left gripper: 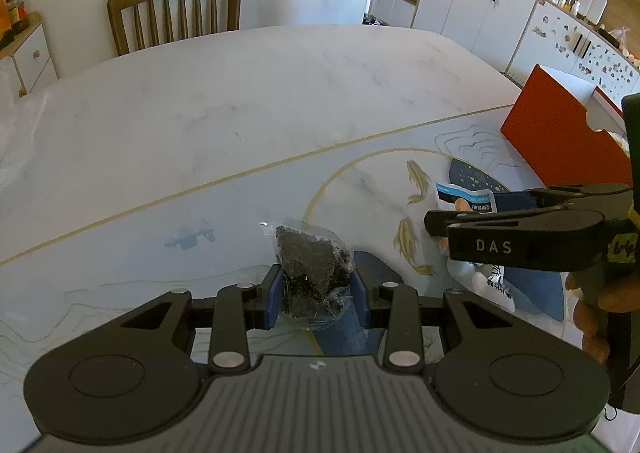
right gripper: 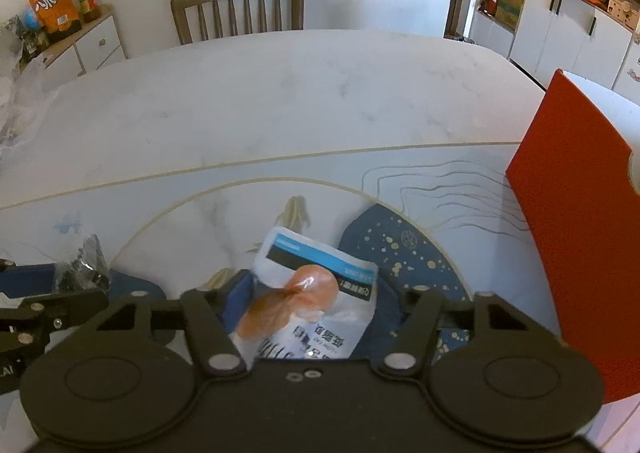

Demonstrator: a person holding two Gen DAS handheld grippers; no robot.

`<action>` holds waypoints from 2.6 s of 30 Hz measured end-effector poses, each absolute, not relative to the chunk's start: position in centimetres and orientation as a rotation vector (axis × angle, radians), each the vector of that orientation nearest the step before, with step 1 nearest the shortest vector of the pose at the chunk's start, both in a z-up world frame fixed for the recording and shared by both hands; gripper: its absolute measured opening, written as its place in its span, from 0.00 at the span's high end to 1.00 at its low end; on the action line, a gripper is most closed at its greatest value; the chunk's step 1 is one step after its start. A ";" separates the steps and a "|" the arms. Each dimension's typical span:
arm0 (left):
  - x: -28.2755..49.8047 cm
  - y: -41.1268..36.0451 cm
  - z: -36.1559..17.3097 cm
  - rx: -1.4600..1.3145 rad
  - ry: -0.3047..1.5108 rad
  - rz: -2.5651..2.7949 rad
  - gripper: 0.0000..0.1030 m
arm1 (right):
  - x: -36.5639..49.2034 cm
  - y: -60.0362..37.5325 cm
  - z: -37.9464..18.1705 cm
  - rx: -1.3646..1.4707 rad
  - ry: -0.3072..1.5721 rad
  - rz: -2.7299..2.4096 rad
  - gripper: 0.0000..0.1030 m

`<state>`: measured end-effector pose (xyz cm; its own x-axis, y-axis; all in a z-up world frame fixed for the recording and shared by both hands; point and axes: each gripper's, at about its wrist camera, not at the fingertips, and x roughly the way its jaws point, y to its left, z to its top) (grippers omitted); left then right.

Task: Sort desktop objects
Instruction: 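Carry the dark bag and snack packet over the red box and lower them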

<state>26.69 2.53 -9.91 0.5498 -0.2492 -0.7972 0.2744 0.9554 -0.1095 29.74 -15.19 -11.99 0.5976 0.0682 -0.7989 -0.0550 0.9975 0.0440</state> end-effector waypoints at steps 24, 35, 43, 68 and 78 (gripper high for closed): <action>22.9 -1.8 -8.7 0.048 0.948 -0.345 0.67 | 24.8 -21.7 -9.4 0.093 0.913 0.188 0.49; 21.5 -6.0 -7.0 0.045 0.931 -0.365 0.67 | 22.4 -25.5 -6.5 0.152 0.844 0.217 0.50; 20.8 -10.1 -4.5 0.033 0.896 -0.378 0.67 | 21.2 -29.7 -3.8 0.188 0.805 0.236 0.50; 21.9 -26.6 0.8 0.140 0.781 -0.483 0.67 | 20.5 -44.3 0.6 0.179 0.668 0.188 0.50; 24.5 -32.0 1.3 0.206 0.773 -0.541 0.67 | 21.6 -48.7 0.7 0.155 0.654 0.137 0.50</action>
